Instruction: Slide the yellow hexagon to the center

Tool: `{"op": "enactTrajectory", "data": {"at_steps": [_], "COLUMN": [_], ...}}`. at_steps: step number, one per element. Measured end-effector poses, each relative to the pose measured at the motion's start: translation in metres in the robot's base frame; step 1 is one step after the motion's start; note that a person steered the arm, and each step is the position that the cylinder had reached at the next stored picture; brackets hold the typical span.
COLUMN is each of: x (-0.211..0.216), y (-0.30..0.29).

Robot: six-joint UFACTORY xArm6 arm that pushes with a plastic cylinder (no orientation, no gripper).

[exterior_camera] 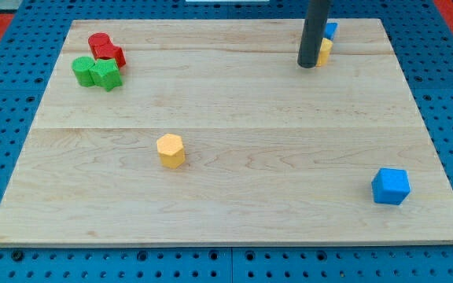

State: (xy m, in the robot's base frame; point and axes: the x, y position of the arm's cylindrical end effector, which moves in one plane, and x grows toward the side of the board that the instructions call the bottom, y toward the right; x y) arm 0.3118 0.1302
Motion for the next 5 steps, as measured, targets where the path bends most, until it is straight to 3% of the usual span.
{"op": "enactTrajectory", "data": {"at_steps": [4,5], "x": [-0.002,0.075], "y": [0.031,0.031]}}
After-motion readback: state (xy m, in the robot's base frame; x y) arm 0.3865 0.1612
